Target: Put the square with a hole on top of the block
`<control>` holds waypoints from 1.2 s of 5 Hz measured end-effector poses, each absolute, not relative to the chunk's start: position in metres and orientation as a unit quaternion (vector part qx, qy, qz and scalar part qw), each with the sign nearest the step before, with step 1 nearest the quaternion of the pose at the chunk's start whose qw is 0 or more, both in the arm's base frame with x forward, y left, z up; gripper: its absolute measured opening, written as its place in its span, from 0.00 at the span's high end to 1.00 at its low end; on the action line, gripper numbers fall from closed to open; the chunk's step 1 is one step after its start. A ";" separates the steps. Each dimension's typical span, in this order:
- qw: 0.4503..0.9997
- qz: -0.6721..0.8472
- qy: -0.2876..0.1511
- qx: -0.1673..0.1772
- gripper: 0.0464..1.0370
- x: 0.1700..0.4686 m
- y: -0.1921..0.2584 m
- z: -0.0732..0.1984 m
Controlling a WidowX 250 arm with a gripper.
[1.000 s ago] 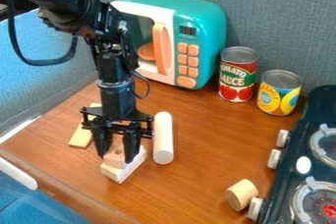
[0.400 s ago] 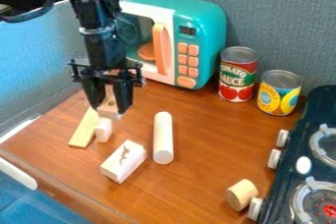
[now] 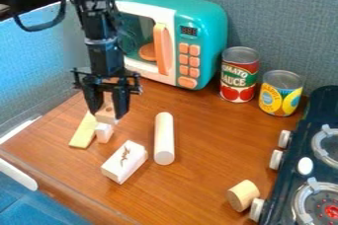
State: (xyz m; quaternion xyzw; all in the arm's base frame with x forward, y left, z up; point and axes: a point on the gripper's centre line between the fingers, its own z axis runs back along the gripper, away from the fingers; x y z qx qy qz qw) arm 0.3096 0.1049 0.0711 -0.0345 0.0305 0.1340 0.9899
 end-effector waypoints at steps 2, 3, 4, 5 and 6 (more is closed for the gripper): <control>0.990 0.133 0.012 -0.038 0.47 0.329 0.117 0.063; 0.988 0.149 0.016 -0.039 0.47 0.328 0.126 0.059; 0.987 0.157 0.022 -0.034 0.47 0.326 0.127 0.059; 0.984 0.174 0.031 -0.030 0.47 0.322 0.133 0.058; 0.982 0.183 0.043 -0.023 0.47 0.319 0.138 0.051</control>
